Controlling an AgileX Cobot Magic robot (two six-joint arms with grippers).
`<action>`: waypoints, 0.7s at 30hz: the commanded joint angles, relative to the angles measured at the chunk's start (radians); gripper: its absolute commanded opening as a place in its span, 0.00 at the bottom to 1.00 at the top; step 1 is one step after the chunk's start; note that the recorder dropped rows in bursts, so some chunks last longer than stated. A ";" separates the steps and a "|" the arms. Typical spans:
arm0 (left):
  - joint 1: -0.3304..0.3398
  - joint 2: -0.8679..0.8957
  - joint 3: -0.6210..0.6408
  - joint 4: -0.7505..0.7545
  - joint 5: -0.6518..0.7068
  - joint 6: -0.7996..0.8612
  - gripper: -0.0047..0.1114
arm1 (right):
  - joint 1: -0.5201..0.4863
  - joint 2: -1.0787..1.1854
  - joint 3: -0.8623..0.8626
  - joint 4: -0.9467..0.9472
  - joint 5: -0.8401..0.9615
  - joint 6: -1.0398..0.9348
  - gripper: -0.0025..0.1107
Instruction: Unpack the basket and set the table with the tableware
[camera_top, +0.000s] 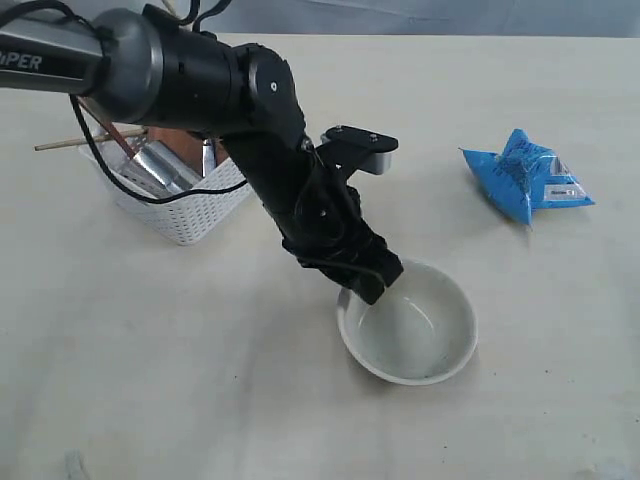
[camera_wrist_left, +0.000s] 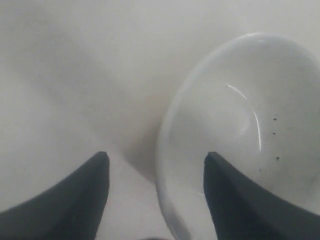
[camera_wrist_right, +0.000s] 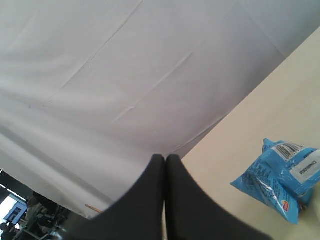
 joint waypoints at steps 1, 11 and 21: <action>0.001 -0.065 -0.005 0.018 0.003 -0.005 0.51 | -0.006 -0.007 0.002 -0.014 -0.007 -0.008 0.02; 0.070 -0.300 -0.005 0.029 0.066 -0.005 0.28 | -0.006 -0.007 0.002 -0.014 -0.011 -0.008 0.02; 0.228 -0.701 0.206 0.041 -0.105 0.051 0.04 | -0.006 -0.007 0.002 -0.006 -0.011 -0.005 0.02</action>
